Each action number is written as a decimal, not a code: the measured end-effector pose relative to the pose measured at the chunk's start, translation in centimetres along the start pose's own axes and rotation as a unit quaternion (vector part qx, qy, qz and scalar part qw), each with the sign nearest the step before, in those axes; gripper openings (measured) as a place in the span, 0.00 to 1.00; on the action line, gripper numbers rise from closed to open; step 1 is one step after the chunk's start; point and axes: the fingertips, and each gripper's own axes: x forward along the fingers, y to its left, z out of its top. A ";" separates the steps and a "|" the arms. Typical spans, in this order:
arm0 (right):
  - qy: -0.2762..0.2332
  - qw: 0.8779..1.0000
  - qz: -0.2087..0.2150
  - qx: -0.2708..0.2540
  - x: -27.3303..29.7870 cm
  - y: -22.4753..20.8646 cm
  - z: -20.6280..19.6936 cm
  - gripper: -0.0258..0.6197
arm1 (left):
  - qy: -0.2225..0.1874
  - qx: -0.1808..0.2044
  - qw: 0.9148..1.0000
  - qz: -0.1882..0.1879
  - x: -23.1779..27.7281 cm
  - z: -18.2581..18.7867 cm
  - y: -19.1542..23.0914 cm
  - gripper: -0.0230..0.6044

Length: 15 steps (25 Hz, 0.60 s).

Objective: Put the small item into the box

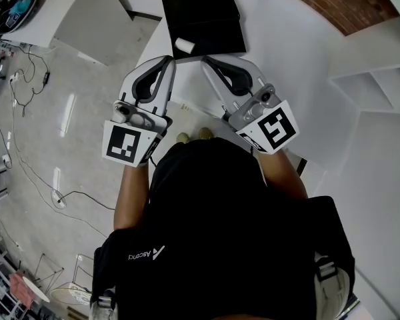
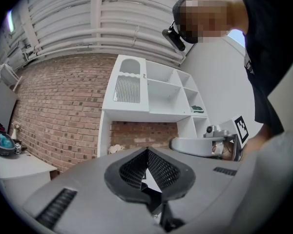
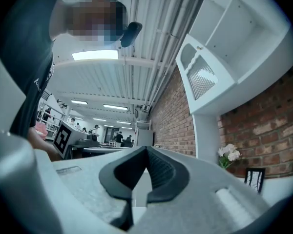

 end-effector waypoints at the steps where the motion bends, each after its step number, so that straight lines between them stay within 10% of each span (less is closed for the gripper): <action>1: 0.002 1.000 0.000 0.001 0.0 0.0 -0.1 0.04 | 0.000 0.000 1.000 0.000 0.0 0.0 -0.1 0.03; 15: 0.006 1.000 0.008 0.010 -0.3 0.4 -0.3 0.04 | 0.000 0.002 1.000 0.003 -0.4 -0.1 -0.4 0.03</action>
